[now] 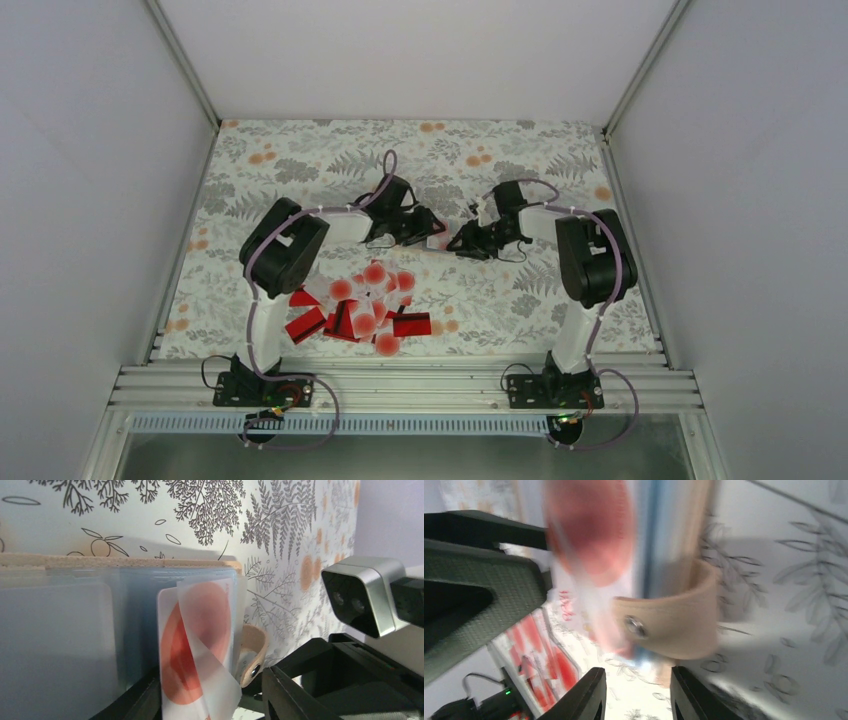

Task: Put the credit cards into the card holder

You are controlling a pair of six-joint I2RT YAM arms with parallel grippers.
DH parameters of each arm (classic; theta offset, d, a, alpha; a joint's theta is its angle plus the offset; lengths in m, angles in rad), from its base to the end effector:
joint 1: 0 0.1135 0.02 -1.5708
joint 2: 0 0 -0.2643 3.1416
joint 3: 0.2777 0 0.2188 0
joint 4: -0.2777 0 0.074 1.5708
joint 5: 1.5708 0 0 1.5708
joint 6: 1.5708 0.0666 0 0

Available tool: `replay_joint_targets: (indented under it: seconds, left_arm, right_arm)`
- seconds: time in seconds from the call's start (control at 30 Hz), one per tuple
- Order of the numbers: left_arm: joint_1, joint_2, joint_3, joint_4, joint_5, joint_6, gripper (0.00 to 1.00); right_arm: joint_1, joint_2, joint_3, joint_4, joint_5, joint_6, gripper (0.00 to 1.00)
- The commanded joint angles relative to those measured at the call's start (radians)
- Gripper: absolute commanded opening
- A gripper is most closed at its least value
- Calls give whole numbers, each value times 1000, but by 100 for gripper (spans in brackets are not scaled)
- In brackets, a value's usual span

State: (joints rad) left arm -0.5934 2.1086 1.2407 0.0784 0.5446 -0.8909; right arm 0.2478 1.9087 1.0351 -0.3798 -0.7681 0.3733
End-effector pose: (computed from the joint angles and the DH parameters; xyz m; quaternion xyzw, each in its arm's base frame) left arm 0.3367 -0.2687 0.1257 -0.0307 0.8959 -0.4312 0.1022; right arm 0.3054 0.1250 0.1242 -0.0017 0.9174 0.3970 0.0265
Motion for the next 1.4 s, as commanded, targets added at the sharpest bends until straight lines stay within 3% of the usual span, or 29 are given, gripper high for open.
replay_joint_targets:
  seconds: [0.0,0.53,0.87,1.07,1.2,1.37]
  left_arm:
    - [-12,11,14,-196,-91,42,51]
    - [-37,1,151,-465,-179,74,99]
    - [-37,-78,159,-542,-229,111,100]
    - [-34,-34,244,-666,-201,171,100]
    - [-33,24,328,-780,-196,210,100]
    - [-48,-1,380,-849,-291,247,100]
  right_arm:
    - [3,-10,3,-105,108,-12,34]
    - [1,-56,82,-178,136,-30,34]
    - [1,-114,126,-199,45,-53,36]
    - [2,-144,133,-187,-5,-32,38]
    - [2,-153,145,-189,19,-17,38]
    - [1,-160,182,-228,112,-29,39]
